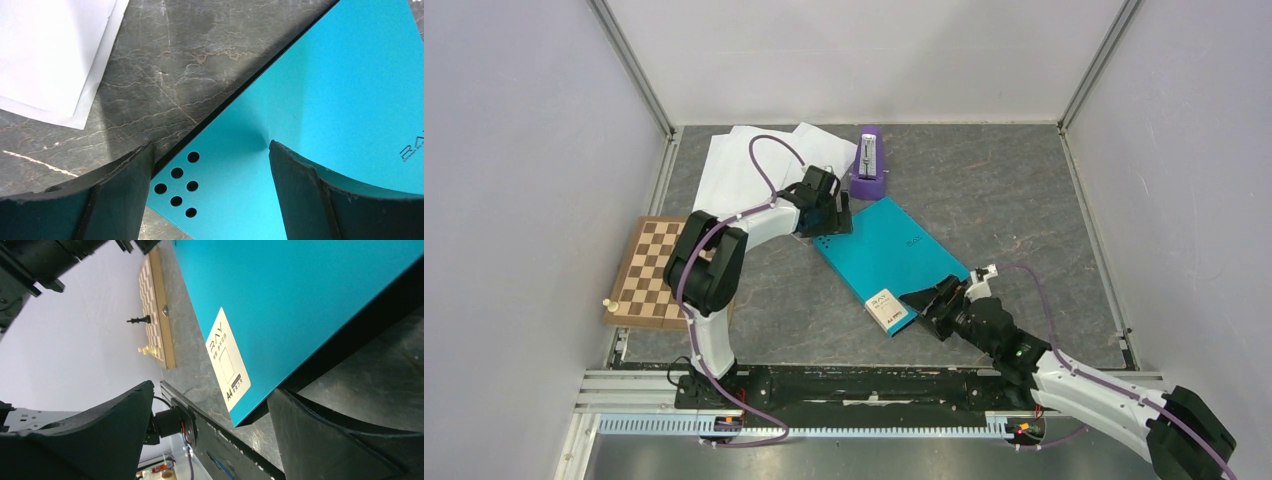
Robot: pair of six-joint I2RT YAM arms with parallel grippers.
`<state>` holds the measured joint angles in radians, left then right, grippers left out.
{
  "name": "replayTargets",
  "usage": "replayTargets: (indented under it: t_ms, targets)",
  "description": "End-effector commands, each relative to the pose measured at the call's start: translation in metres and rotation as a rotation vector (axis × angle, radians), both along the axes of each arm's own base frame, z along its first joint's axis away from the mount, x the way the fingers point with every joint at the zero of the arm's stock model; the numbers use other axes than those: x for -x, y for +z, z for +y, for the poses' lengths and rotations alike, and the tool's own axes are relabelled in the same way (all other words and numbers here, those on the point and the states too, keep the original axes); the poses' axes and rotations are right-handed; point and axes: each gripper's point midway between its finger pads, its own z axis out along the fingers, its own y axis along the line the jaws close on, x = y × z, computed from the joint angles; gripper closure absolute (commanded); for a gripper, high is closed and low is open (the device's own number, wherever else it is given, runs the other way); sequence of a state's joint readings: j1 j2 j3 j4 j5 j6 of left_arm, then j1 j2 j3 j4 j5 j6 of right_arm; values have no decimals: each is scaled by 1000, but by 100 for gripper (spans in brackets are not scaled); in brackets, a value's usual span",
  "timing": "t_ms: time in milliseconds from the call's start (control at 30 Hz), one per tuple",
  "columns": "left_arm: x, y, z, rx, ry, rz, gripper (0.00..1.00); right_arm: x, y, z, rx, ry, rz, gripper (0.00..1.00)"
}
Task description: Put the files into the folder
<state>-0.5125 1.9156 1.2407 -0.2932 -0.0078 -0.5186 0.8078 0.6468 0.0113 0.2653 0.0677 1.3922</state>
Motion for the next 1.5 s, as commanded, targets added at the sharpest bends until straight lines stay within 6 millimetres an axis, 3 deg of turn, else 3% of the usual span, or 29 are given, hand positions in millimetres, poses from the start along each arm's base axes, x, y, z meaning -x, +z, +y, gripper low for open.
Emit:
replayTargets:
  t_ms: [0, 167, 400, 567, 667, 767, 967, 1067, 1233, 1367, 1467]
  targets:
    - [52, -8, -14, 65, -54, 180, 11, 4, -52, -34, 58, -86, -70, 18]
    - [57, 3, -21, 117, -74, 185, 12, -7, -39, -33, 126, -84, -155, 32]
    - [61, 23, -27, 166, -100, 174, 12, -13, -36, -26, 244, -31, -212, 67]
    - [66, 40, -21, 158, -103, 155, 12, -17, -28, -27, 344, -21, -281, 90]
    - [69, 58, -13, 136, -87, 133, 12, -21, -16, -27, 414, 0, -355, 99]
    - [66, 87, -6, 122, -71, 85, 11, -25, 3, -25, 493, 29, -444, 100]
    - [59, 172, 16, 96, 27, -54, 7, -28, 31, -26, 627, 64, -588, 100]
    - [59, 198, 25, 112, 83, -103, 5, -29, 41, -26, 664, 66, -628, 100]
    - [60, 192, 45, 51, 160, -120, 4, -26, 49, -25, 677, 79, -670, 100]
    - [60, 181, 73, -15, 232, -135, 3, -25, 49, -32, 683, 61, -676, 100]
    - [65, 182, 71, 64, 254, -119, 3, -21, 48, -32, 679, 79, -687, 100]
